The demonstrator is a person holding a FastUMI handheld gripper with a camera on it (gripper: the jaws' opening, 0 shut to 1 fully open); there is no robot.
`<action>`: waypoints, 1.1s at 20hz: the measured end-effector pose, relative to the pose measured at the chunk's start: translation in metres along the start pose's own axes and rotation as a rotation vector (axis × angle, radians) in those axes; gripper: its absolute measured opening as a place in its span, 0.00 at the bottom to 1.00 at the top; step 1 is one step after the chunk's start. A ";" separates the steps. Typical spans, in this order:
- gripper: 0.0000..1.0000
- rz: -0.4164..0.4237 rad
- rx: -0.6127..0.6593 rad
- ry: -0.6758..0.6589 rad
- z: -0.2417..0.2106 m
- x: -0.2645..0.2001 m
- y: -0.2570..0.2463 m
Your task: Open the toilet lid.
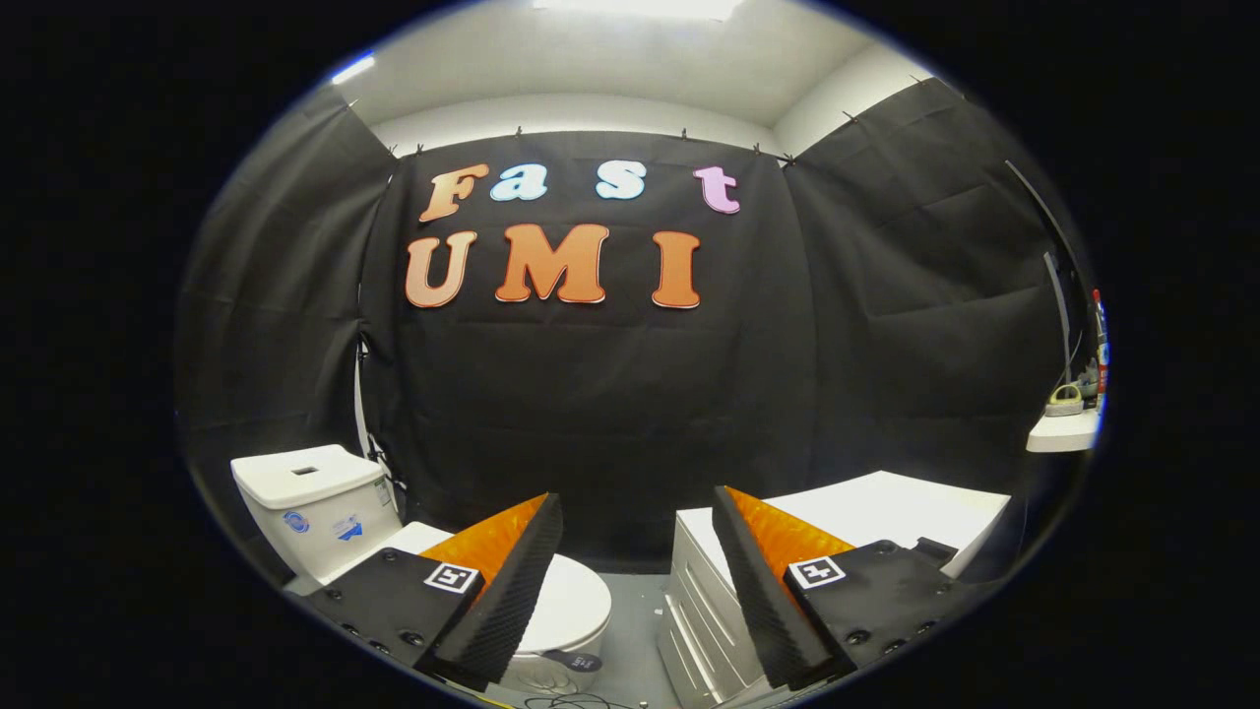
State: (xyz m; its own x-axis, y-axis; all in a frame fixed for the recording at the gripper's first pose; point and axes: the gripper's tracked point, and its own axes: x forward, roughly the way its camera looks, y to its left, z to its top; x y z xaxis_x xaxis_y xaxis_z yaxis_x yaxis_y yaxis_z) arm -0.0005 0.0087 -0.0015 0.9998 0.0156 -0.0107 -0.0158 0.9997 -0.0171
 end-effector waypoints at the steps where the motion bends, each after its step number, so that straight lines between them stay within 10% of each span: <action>1: 0.99 0.006 -0.002 0.003 -0.001 -0.001 0.002; 11: 0.99 0.041 0.045 -0.087 0.029 0.060 0.049; 22: 0.98 -0.109 0.557 0.269 -0.192 0.059 0.076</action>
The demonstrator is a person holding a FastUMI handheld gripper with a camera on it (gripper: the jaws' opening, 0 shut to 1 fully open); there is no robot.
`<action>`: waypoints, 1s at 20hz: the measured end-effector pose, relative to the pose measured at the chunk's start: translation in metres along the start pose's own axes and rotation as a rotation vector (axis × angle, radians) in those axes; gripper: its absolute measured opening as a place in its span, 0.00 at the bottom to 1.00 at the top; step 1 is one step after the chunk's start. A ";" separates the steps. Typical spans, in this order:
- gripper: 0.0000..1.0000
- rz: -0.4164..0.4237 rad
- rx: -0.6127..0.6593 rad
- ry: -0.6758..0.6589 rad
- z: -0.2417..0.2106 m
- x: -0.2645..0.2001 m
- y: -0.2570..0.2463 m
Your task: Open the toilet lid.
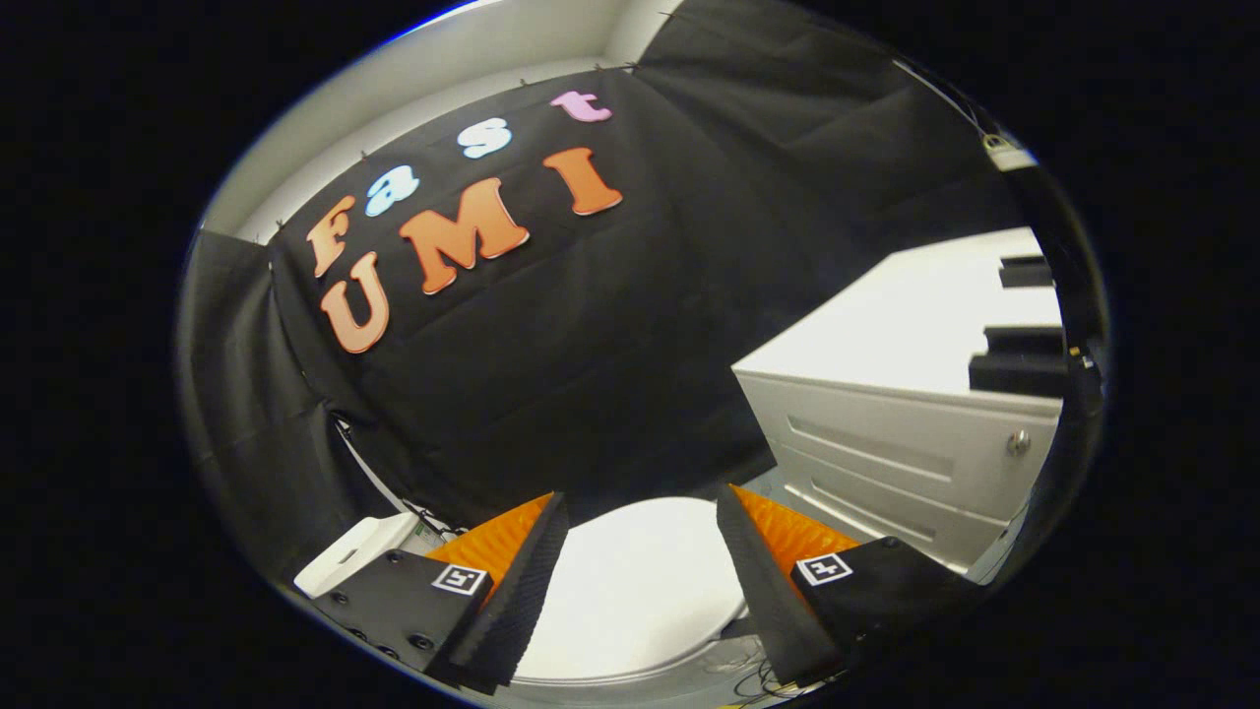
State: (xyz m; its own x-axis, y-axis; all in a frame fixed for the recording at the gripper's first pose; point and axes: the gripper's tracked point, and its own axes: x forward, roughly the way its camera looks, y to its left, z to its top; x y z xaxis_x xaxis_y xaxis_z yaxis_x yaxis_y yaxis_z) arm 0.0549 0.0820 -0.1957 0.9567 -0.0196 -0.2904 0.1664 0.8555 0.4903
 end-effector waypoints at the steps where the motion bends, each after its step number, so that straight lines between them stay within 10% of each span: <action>1: 0.98 -0.020 0.014 0.025 -0.017 0.002 -0.008; 10: 0.99 -0.241 0.112 0.230 -0.122 -0.010 -0.082; 20: 0.97 -0.268 0.258 0.299 -0.157 0.018 -0.092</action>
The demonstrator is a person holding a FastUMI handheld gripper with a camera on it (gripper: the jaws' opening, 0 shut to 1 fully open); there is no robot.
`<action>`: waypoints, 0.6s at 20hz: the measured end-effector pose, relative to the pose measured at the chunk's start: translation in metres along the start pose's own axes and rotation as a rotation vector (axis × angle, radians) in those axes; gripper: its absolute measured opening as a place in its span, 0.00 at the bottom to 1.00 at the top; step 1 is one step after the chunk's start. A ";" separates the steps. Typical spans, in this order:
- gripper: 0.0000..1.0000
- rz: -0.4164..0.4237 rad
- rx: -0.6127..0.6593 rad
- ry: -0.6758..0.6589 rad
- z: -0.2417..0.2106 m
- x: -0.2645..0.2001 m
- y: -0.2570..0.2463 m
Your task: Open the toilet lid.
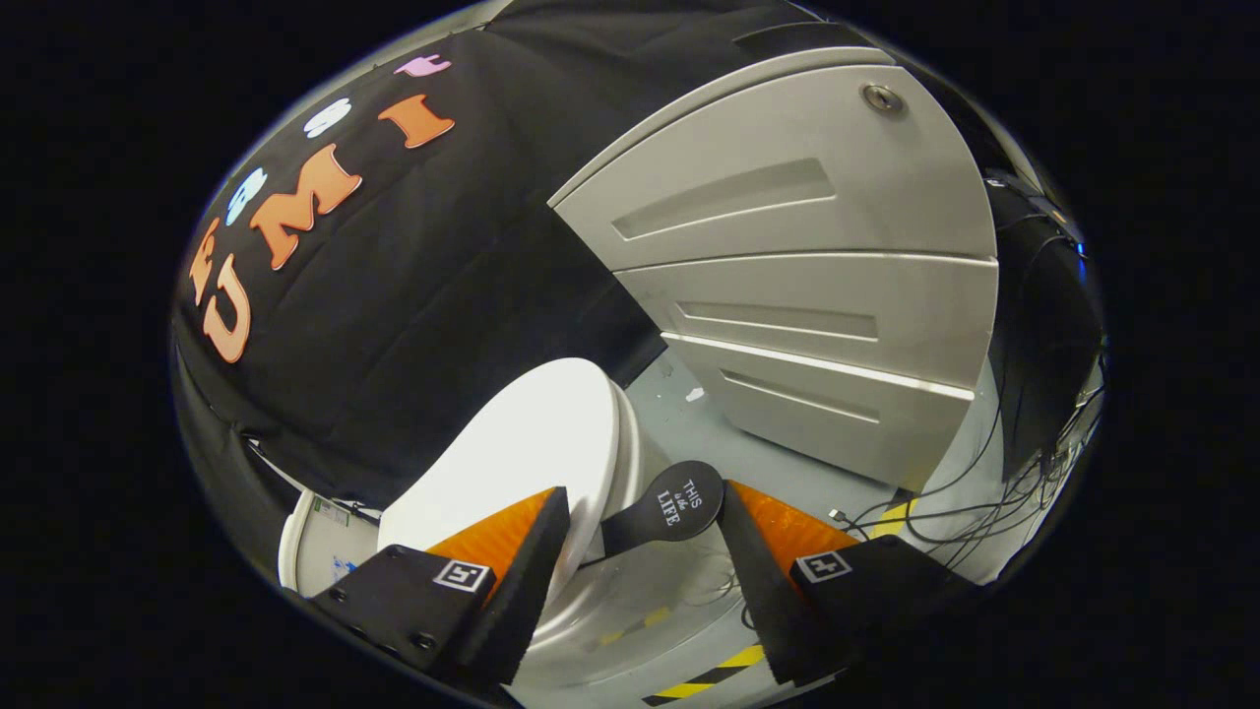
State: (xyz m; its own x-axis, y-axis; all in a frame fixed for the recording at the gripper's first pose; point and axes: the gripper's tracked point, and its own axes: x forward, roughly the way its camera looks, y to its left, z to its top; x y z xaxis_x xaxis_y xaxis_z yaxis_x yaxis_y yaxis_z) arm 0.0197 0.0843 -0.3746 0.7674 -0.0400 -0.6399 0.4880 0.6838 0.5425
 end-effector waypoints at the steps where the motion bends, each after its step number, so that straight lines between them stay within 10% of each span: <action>1: 0.97 0.013 0.007 0.010 0.000 0.001 -0.001; 12: 0.59 0.154 0.123 0.061 0.008 0.001 -0.002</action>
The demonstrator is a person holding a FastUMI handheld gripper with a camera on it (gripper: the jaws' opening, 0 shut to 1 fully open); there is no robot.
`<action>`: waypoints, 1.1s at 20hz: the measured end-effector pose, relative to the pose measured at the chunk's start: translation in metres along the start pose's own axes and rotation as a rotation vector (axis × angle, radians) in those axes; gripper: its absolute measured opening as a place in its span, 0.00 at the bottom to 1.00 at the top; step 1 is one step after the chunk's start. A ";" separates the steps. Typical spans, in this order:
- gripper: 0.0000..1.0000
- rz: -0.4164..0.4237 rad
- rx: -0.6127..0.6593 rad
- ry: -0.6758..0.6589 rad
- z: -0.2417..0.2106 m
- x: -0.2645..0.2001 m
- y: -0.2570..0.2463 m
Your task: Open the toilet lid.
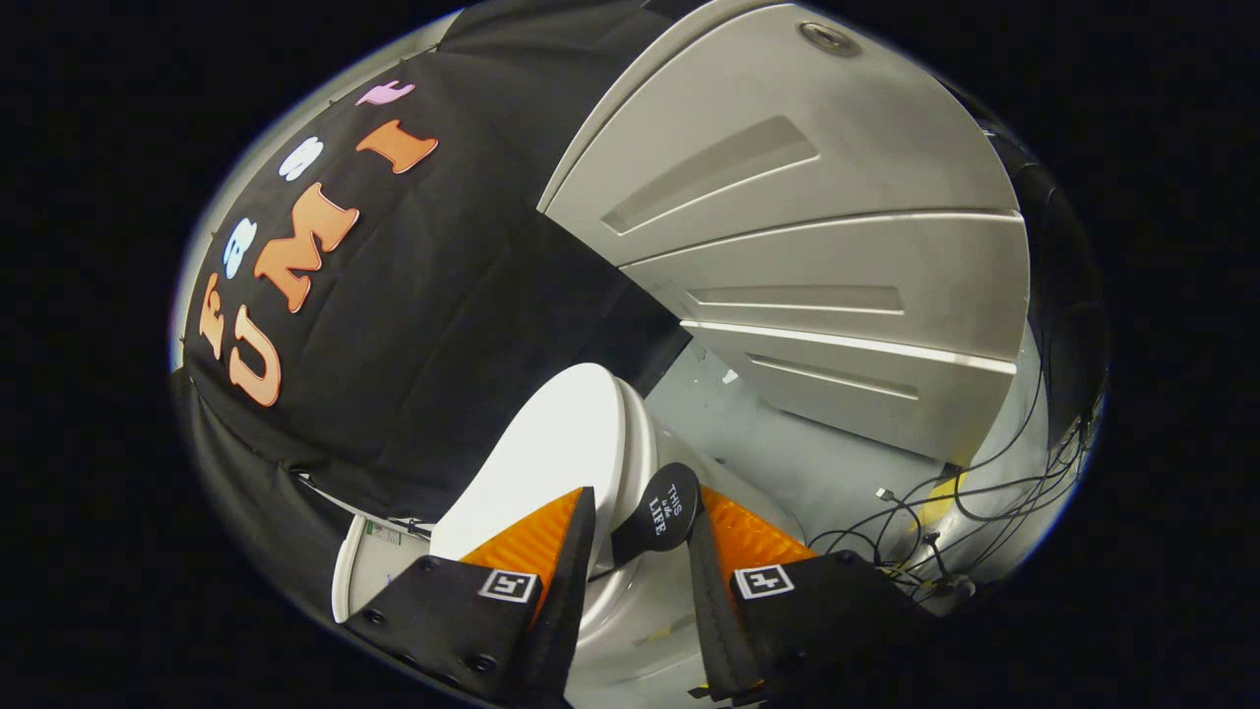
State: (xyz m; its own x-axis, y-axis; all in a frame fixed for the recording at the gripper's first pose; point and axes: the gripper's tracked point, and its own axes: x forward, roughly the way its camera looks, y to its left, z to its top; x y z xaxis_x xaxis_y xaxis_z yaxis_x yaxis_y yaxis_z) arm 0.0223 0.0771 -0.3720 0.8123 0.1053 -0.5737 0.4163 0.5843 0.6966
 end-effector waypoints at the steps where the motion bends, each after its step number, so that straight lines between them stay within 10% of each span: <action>1: 0.59 0.011 0.021 0.005 0.000 -0.001 -0.001; 7: 0.49 0.007 0.058 0.004 -0.004 0.000 -0.015; 12: 0.09 0.020 -0.016 -0.063 0.013 -0.005 0.005; 22: 0.08 0.079 -0.255 -0.352 0.083 -0.031 0.122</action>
State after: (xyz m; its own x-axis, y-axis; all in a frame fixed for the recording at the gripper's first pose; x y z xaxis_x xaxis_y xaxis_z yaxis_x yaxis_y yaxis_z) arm 0.0820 0.0786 -0.2333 0.9457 -0.0973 -0.3102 0.2690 0.7699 0.5787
